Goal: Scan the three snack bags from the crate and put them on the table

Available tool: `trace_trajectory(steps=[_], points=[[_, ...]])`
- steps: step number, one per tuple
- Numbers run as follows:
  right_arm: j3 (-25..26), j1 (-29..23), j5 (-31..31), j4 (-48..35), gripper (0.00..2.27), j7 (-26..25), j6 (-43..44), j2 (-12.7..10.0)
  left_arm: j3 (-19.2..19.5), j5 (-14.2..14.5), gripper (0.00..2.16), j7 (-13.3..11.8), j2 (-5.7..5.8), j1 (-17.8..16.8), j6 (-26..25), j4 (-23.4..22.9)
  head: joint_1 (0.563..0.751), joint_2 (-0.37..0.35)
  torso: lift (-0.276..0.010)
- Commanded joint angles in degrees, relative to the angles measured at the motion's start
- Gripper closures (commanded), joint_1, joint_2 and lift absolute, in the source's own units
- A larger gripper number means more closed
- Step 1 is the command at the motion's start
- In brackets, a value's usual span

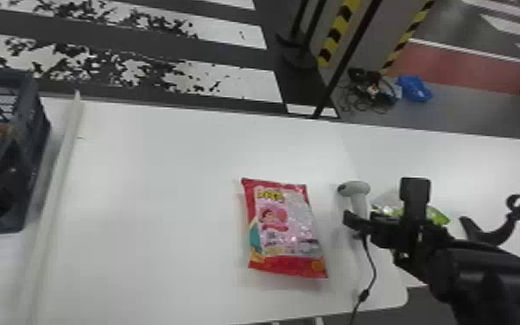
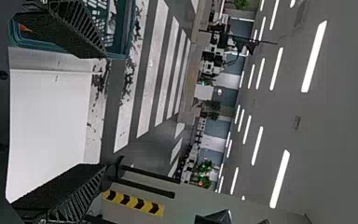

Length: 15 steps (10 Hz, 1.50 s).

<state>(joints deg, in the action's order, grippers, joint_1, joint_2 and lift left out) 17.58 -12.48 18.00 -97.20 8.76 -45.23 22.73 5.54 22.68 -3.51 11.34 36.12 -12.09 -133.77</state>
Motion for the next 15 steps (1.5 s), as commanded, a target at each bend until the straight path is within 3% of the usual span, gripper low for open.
trace_trajectory(steps=[1, 2, 3, 4, 7, 9, 13, 14, 15], points=[[4.40, -4.66, 5.55, -8.62, 0.04, 1.26, 0.97, -0.67, 0.09, 0.00, 0.03, 0.00, 0.00, 0.09, 0.00, 0.09, 0.695, -0.306, -0.094], [8.62, -5.19, 9.95, -11.61, 0.05, 10.05, -4.83, -0.67, 0.00, 0.00, 0.03, 0.00, 0.00, 0.00, 0.00, 0.17, 0.695, -0.300, -0.094], [11.52, -2.29, 12.85, -11.70, 0.05, 19.10, -15.56, -0.67, -0.09, 0.00, 0.03, 0.00, 0.00, -0.09, 0.18, 0.53, 0.695, -0.271, -0.094], [10.90, -1.32, 12.15, -11.79, 0.05, 22.44, -17.84, -0.50, -0.09, 0.00, 0.03, 0.00, 0.00, -0.09, 0.18, 0.70, 0.695, -0.233, -0.094], [4.40, -0.26, 6.52, -9.77, 0.05, 24.55, -17.84, -0.67, 0.79, 0.35, 0.03, -0.09, 0.09, 0.00, 0.18, 1.14, 0.695, -0.186, -0.094], [-0.79, -0.26, 1.25, -6.52, 0.05, 24.55, -10.63, -1.73, 0.88, 0.62, 0.03, -0.35, 0.09, 0.00, 0.18, 1.32, 0.695, -0.152, -0.094], [-4.83, 0.09, 0.11, -2.38, 0.09, 24.99, -6.06, -1.73, 1.32, 0.62, 0.03, -0.79, 0.18, 0.18, 0.18, 1.76, 0.695, -0.108, -0.094], [-5.62, 0.62, -0.42, -2.38, 0.92, 25.43, -6.94, -1.47, 1.32, 0.62, 0.03, -1.06, 0.09, 0.09, 0.18, 2.02, 0.695, -0.100, -0.094], [-6.06, 0.70, -0.77, -2.38, 2.15, 25.25, -6.94, -1.64, 1.23, 0.70, 0.03, -1.06, 0.09, 0.00, 0.18, 2.28, 0.695, -0.095, -0.094]])
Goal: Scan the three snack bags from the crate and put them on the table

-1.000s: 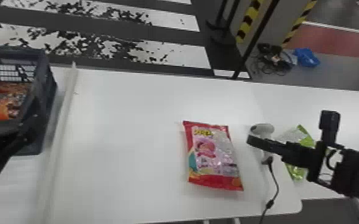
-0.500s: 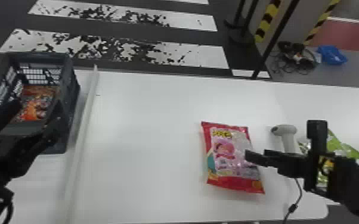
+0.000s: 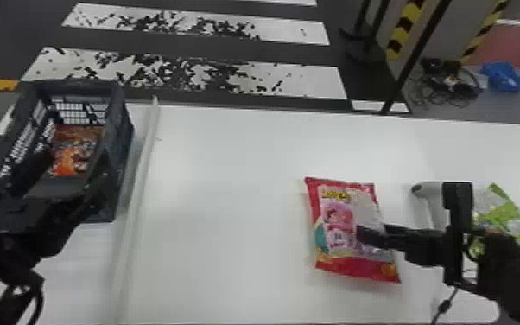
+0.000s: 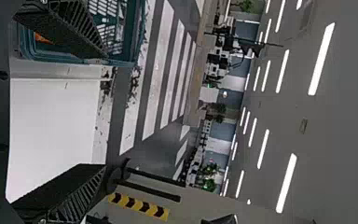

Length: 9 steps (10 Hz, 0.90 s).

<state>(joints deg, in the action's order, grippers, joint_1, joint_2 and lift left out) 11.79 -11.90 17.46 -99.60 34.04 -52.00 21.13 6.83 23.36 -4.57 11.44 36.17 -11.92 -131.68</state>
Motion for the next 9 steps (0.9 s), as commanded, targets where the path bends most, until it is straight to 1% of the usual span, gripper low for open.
trace_trajectory(steps=[1, 3, 4, 6, 8, 9], points=[[-0.28, -0.40, -0.14, -1.04, 2.24, 0.24, 1.59, -0.03, 0.03, -0.06, 0.03, 0.00, -0.01, -0.14, 0.18, 0.55, 0.695, -0.092, -0.094], [1.57, -2.51, 1.61, -6.84, 2.24, 0.41, 0.71, -0.03, 0.12, 0.46, 0.03, 0.00, -0.10, -0.40, 0.36, 0.99, 0.695, -0.079, -0.094], [3.85, -3.30, 4.43, -10.35, 2.24, 0.41, -1.22, -0.12, 0.20, 0.46, 0.03, 0.00, -0.10, -0.49, 0.36, 0.73, 0.695, -0.072, -0.094], [9.92, -3.48, 12.25, -13.87, 2.24, 0.33, -4.56, -0.74, 0.29, 0.55, 0.03, 0.00, -0.10, -0.66, 0.18, 0.90, 0.695, -0.068, -0.094], [16.42, -0.93, 18.66, -13.25, 2.24, -4.16, -4.56, -2.67, 0.03, 0.55, 0.03, 0.00, -0.10, -1.46, 0.00, 1.61, 0.695, -0.087, -0.094], [19.06, 1.35, 22.18, -10.26, 2.24, -6.53, -4.38, -2.93, -0.15, 0.46, 0.03, 0.00, -0.10, -1.98, -0.17, 2.05, 0.695, -0.100, -0.094]])
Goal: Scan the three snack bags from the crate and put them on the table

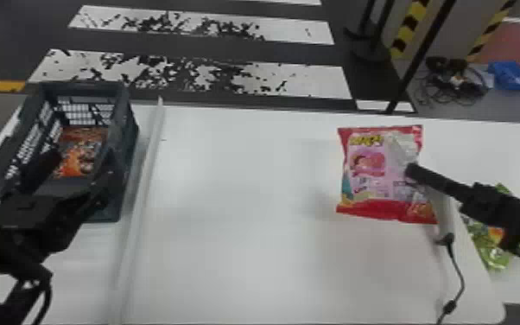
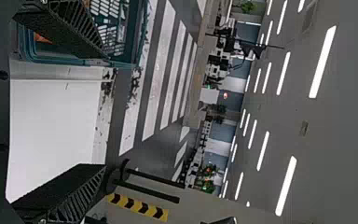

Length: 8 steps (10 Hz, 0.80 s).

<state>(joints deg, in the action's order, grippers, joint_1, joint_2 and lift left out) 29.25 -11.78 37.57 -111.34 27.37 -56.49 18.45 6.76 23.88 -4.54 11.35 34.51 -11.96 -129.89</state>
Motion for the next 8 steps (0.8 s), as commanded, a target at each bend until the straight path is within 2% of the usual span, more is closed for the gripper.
trace_trajectory(steps=[1, 2, 5, 7, 8], points=[[3.45, 4.48, 2.86, 5.87, 2.24, -4.96, 3.09, -0.52, -0.17, -0.06, 0.03, 0.06, 0.08, -0.59, -0.31, 0.60, 0.695, -0.140, -0.094], [5.03, 8.17, 3.21, 12.29, 2.24, -9.62, 7.13, -0.52, -0.08, -0.06, 0.03, 0.06, 0.17, -0.76, -0.66, 0.60, 0.695, -0.162, -0.094], [7.93, 16.44, 3.48, 30.57, 2.24, -27.37, 24.19, -0.26, 0.45, 0.21, 0.03, -0.03, 0.69, -0.85, -0.83, 1.48, 0.695, -0.333, -0.094], [7.84, 18.90, 3.39, 38.83, 2.24, -36.95, 30.87, 0.88, 0.27, 0.91, 0.03, -0.03, 1.31, -1.99, -0.83, 2.98, 0.695, -0.350, -0.094], [7.67, 19.07, 2.86, 41.29, 2.24, -38.10, 31.39, 1.59, -0.43, 1.08, 0.03, -0.21, 1.75, -2.96, -0.66, 3.77, 0.695, -0.350, -0.094]])
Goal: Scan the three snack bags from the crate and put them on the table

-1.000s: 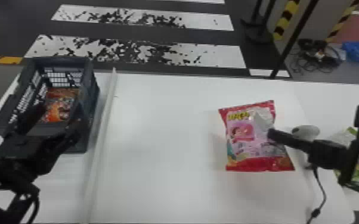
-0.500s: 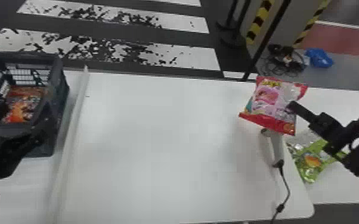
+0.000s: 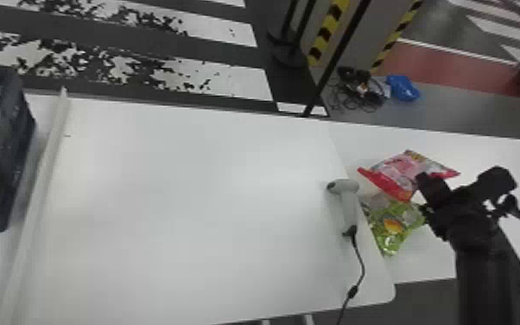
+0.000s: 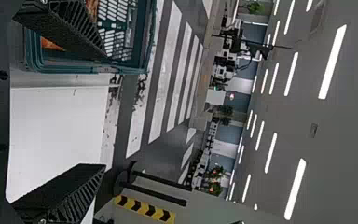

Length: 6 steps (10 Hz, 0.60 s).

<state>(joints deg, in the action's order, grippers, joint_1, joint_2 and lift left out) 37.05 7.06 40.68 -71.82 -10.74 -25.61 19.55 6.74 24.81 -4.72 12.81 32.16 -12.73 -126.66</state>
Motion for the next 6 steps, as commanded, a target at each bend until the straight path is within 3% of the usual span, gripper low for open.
trace_trajectory(steps=[1, 2, 3, 4, 6], points=[[-0.57, 0.58, -0.95, 3.71, 2.09, -0.60, -1.42, 1.28, -0.94, 0.51, 0.03, -0.11, 0.55, -1.40, 0.11, 1.24, 0.695, -0.350, -0.094], [-1.01, 1.90, -1.12, 5.82, 1.53, -0.69, -4.94, 1.98, -1.47, 0.51, 0.03, -0.11, 0.72, -1.84, 0.11, 1.59, 0.695, -0.350, -0.094], [-1.80, 1.81, -1.65, 5.99, 0.22, -0.69, -5.64, 1.89, -2.00, 0.42, 0.03, -0.11, 0.72, -2.19, 0.11, 1.77, 0.695, -0.350, -0.094], [-3.74, 0.41, -2.00, 3.35, 0.00, -0.78, -6.34, 1.89, -2.17, 0.42, 0.03, -0.11, 0.64, -2.37, 0.11, 1.59, 0.695, -0.350, -0.094], [-6.72, -6.63, -5.43, -10.53, 0.06, -5.96, -8.45, 0.58, -2.70, -0.37, 0.03, 0.15, 0.28, -2.37, 0.11, 1.68, 0.695, -0.350, -0.094]])
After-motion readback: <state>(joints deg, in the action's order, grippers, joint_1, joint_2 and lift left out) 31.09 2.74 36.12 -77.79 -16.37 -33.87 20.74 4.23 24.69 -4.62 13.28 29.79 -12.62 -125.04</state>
